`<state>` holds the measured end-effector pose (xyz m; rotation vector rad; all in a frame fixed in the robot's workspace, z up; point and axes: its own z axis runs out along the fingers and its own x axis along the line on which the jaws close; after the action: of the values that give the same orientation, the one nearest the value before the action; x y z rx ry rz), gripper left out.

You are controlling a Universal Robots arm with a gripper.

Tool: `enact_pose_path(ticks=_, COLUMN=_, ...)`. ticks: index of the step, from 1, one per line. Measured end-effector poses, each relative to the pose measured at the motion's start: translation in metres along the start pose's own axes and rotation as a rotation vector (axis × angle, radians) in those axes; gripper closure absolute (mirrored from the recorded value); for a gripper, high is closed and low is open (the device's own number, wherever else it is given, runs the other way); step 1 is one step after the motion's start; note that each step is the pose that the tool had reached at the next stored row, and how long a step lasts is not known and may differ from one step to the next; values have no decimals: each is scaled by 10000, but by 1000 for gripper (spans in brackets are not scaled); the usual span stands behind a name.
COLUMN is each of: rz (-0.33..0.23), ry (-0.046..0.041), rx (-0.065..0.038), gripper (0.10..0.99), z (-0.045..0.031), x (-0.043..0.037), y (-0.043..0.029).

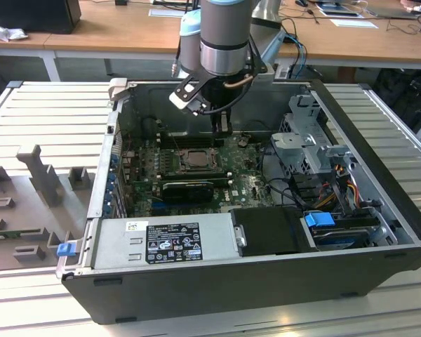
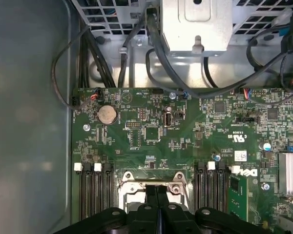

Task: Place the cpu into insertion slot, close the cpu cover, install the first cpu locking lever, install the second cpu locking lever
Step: 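Close the cpu cover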

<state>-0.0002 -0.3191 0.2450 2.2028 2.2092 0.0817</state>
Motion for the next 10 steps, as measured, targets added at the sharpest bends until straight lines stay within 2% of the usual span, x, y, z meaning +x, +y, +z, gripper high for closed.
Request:
enact_pose_path(ticks=2, rz=-249, ry=22, rx=7, gripper=980, z=44, x=-1, y=-19)
enact_pose_path(ticks=5, rz=-390, ry=37, rx=13, gripper=980, z=68, x=-2, y=-70)
enact_pose_path(ticks=8, rz=-570, ry=62, rx=78, gripper=980, z=91, x=-2, y=-187)
enact_pose_path(ticks=10, rz=-577, ry=74, rx=77, gripper=980, z=93, x=-1, y=-223)
